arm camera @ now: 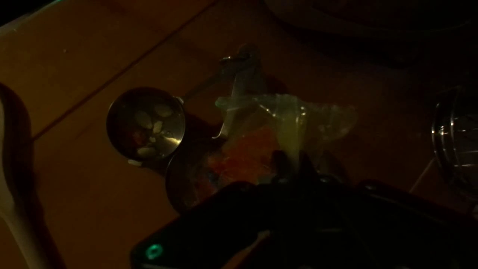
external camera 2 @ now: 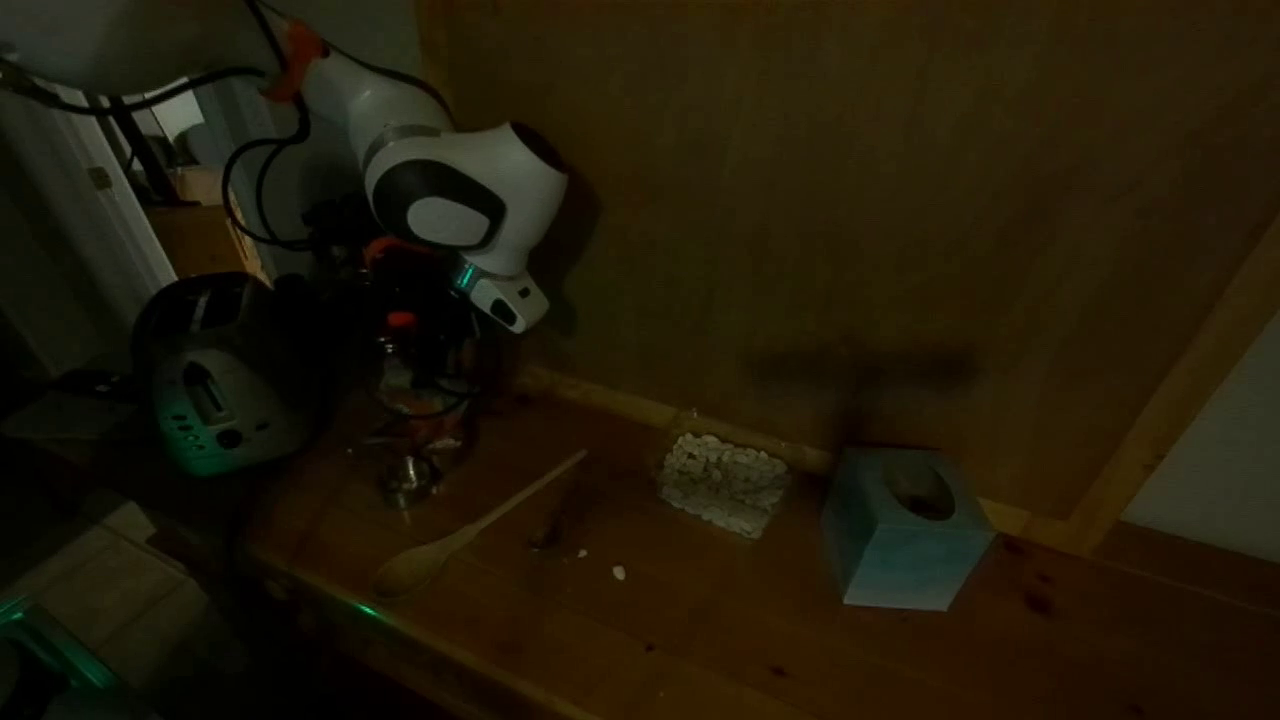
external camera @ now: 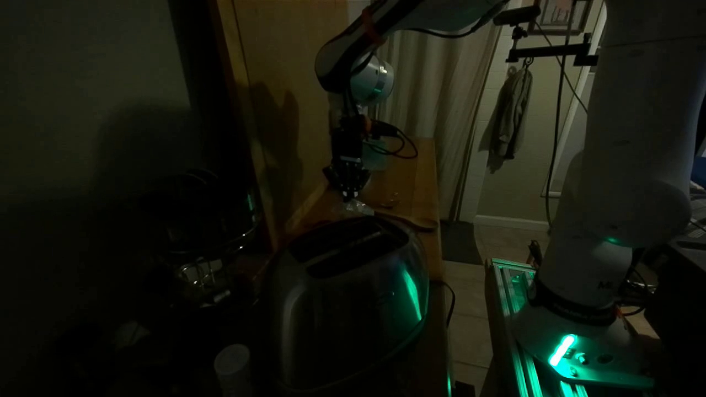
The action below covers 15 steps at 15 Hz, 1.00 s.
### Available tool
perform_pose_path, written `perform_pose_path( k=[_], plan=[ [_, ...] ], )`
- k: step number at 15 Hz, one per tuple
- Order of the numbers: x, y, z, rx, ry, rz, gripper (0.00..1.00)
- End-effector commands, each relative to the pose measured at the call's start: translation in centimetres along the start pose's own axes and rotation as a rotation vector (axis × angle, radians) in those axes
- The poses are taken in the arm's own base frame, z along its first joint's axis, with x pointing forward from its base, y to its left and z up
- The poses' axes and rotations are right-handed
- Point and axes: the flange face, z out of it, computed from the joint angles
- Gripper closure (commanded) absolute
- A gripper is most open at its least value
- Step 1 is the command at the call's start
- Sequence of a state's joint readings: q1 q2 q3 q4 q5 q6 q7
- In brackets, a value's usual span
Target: Pour the orange powder in the packet onto the spoon
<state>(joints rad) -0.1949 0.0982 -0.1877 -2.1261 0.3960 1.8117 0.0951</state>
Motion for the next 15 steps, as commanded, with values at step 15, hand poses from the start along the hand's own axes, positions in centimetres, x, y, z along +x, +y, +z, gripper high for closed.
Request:
perform_pose_path(
  k=[15],
  plan=[
    [1.3, 0.5, -0.6, 0.039, -0.041, -0.015, 0.98]
  ],
)
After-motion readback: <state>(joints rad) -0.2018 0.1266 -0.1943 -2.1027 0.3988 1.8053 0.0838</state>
